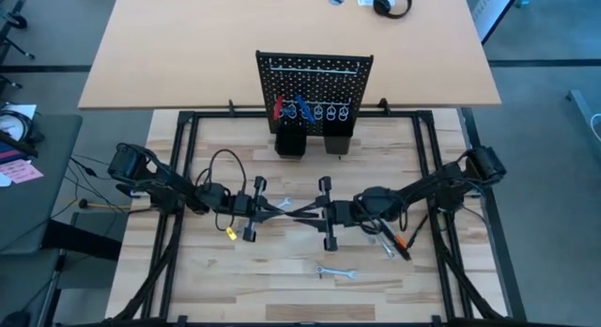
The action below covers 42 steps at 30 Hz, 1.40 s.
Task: Hang tools onto peg board
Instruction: Hang the black scissors on the pegboard
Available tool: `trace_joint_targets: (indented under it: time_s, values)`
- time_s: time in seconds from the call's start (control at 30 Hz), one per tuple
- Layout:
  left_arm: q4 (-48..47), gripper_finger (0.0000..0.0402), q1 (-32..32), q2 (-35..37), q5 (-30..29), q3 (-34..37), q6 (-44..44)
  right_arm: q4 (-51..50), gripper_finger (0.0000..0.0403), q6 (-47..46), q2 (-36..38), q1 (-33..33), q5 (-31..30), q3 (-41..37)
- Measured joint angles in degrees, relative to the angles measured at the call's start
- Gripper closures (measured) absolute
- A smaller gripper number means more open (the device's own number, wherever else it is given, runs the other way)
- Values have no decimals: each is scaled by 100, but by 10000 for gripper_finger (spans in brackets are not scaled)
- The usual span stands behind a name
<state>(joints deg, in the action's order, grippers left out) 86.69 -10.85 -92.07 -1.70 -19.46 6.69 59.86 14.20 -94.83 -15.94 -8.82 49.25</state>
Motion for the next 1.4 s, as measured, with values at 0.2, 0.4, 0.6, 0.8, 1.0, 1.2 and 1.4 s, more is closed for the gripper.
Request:
trace_joint_targets:
  time_s: [0.2,0.4,0.6,0.8,1.0,1.2,1.4]
  values:
    - [-140,398,-2,0,-11,0,-47,-95,360,209,14,-4,-126,24]
    - [-582,368,2,6,-459,-7,7,-1059,360,66,652,-89,-648,24]
    - [-1538,339,1,311,-1293,2,-197,-2350,360,115,1710,-365,-1523,24]
    - [-3498,334,-13,846,-1317,5,-862,-2970,360,583,2731,-408,-2488,98]
    - [-3865,334,-11,762,-1324,13,-1190,-3732,360,1362,3013,63,-3323,898]
    - [-3981,334,-11,761,-1357,13,-1151,-5427,360,1260,2644,964,-3271,2276]
    - [-3972,334,-11,761,-1361,13,-1151,-7130,360,538,2039,1959,-2169,3552]
